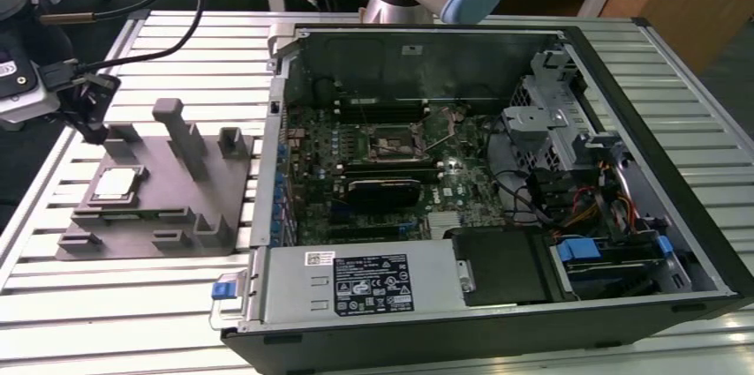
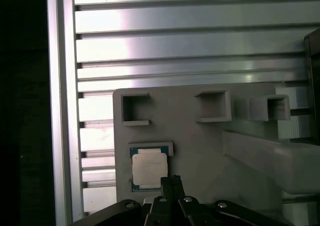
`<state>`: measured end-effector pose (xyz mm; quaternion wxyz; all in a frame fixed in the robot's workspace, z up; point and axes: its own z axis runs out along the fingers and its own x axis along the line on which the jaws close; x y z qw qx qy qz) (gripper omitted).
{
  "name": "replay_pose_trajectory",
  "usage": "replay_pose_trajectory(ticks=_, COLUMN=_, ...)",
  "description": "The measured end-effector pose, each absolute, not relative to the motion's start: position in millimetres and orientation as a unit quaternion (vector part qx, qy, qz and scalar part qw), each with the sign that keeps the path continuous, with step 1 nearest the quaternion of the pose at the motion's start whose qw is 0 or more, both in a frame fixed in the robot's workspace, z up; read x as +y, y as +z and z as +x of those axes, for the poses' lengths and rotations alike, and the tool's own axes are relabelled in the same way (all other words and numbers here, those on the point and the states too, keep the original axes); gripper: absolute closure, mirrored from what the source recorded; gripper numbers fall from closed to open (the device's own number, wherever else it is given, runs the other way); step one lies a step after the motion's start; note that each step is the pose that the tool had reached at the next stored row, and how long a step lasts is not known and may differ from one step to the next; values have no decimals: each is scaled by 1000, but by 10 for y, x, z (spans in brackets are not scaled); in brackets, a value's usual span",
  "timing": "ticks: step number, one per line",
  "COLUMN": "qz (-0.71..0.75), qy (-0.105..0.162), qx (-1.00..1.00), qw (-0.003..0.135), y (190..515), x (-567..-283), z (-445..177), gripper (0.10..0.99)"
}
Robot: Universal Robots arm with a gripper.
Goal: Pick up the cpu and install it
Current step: 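Pick up the cpu and move it towards the insertion slot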
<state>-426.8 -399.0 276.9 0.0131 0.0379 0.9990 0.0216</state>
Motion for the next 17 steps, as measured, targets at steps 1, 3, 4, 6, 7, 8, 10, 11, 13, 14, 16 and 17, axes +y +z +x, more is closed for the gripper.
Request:
replay_pose_trajectory(ticks=1, qz=38, qy=22, qx=999, qw=13, y=2762, x=-3990, z=-4270, gripper=980)
replay_pose_trajectory(ticks=3, qz=38, qy=22, qx=999, qw=13, y=2745, x=-3990, z=-4275, gripper=980)
replay_pose_trajectory(ticks=4, qz=38, qy=22, qx=999, qw=13, y=2735, x=-3990, z=-4278, gripper=980)
replay_pose_trajectory(ticks=6, qz=38, qy=22, qx=999, qw=13, y=2716, x=-3991, z=-4286, gripper=980)
replay_pose_trajectory(ticks=7, qz=38, qy=22, qx=999, qw=13, y=2704, x=-3992, z=-4291, gripper=980)
replay_pose_trajectory(ticks=8, qz=38, qy=22, qx=999, qw=13, y=2693, x=-3993, z=-4296, gripper=980)
replay_pose_trajectory(ticks=10, qz=38, qy=22, qx=999, qw=13, y=2670, x=-3994, z=-4306, gripper=980)
replay_pose_trajectory(ticks=11, qz=38, qy=22, qx=999, qw=13, y=2659, x=-3994, z=-4308, gripper=980)
replay_pose_trajectory(ticks=13, qz=38, qy=22, qx=999, qw=13, y=2639, x=-3995, z=-4314, gripper=980)
replay_pose_trajectory(ticks=14, qz=38, qy=22, qx=999, qw=13, y=2630, x=-3995, z=-4317, gripper=980)
replay_pose_trajectory(ticks=16, qz=38, qy=22, qx=999, qw=13, y=2610, x=-3995, z=-4322, gripper=980)
replay_pose_trajectory(ticks=17, qz=38, qy=22, qx=999, qw=13, y=2600, x=-3995, z=-4325, gripper=980)
